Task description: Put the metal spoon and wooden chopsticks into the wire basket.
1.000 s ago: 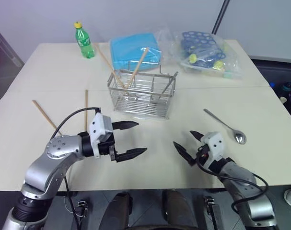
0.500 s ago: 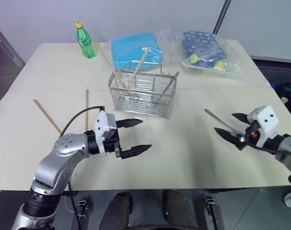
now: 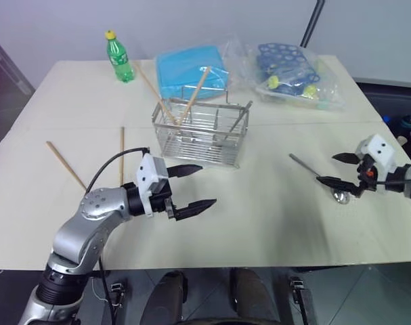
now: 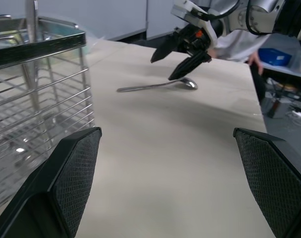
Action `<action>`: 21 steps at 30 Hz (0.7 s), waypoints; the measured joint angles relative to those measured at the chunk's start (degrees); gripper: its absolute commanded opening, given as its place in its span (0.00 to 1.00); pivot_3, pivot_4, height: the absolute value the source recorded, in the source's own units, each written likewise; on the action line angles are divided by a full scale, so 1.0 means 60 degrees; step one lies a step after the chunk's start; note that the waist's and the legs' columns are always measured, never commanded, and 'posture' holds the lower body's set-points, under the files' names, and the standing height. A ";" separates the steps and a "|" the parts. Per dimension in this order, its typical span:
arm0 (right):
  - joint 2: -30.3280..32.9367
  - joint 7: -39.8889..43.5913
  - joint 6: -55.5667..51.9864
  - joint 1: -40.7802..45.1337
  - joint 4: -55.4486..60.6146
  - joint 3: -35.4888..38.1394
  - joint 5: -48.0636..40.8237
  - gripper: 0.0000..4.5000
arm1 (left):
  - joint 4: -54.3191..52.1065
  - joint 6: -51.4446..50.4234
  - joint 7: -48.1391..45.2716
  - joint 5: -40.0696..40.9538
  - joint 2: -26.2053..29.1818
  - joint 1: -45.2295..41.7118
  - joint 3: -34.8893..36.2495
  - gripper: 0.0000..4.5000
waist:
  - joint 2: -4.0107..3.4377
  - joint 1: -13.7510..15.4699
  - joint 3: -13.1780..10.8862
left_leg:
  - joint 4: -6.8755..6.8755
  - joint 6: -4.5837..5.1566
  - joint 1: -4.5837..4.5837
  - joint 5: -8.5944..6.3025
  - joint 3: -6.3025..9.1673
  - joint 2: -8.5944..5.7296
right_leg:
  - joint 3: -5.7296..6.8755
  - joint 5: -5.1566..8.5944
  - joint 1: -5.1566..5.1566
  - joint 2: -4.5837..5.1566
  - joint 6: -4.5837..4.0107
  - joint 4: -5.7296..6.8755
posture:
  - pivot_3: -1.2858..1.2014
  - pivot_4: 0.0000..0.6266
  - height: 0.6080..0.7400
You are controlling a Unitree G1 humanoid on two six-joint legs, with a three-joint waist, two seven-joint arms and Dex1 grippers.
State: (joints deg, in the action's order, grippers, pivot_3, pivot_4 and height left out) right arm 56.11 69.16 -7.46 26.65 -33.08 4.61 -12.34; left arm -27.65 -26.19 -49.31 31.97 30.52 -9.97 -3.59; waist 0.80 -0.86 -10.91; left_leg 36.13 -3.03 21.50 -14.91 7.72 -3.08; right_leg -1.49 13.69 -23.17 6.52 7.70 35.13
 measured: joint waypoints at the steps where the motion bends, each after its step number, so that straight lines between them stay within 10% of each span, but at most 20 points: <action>1: -0.0028 0.0067 0.0083 0.0102 -0.0218 -0.0063 0.0075 1.00 | -0.0049 -0.0029 0.0047 0.0006 0.0002 0.0047 0.0004 1.00 | -0.0003 -0.0001 -0.0002 | 0.0000 0.0000 0.0000 0.0000 -0.0001 -0.0001 | 0.0000 0.0000 0.0000 0.0002 0.0000 0.0000 | 0.52 0.24 1.00; 12: -0.0626 0.0607 0.1094 0.1601 -0.3166 -0.0699 0.0896 1.00 | -0.0832 -0.0392 0.0884 0.0193 0.0325 0.0726 0.0473 1.00 | -0.0009 -0.0026 -0.0005 | 0.0004 0.0000 -0.0005 0.0001 -0.0003 -0.0001 | -0.0003 0.0000 0.0003 0.0002 -0.0001 0.0003 | 0.52 0.24 1.00; 16: -0.0646 0.0673 0.1046 0.1710 -0.3342 -0.0698 0.0935 0.74 | -0.0956 -0.0390 0.1009 0.0193 0.0366 0.0994 0.0488 1.00 | -0.0009 -0.0023 -0.0005 | 0.0004 -0.0001 -0.0007 0.0000 -0.0002 -0.0001 | -0.0004 0.0000 0.0005 0.0002 -0.0002 0.0004 | 0.52 0.24 1.00; 21: -0.0725 0.0733 0.0948 0.1746 -0.3341 -0.0696 0.0995 0.16 | -0.1124 -0.0349 0.1003 0.0196 0.0450 0.1152 0.0495 1.00 | -0.0009 -0.0027 -0.0003 | 0.0003 -0.0001 -0.0010 0.0000 -0.0003 -0.0001 | -0.0004 -0.0001 0.0007 0.0002 -0.0002 0.0004 | 0.52 0.24 1.00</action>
State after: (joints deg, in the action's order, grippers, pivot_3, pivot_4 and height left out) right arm 51.76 73.56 -1.77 37.13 -53.13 0.44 -6.37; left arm -34.39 -28.28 -43.29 33.14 33.22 -3.06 -0.62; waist 0.75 -1.02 -10.93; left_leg 36.14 -3.04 21.44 -14.91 7.71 -3.08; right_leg -1.52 13.69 -23.12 6.53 7.69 35.15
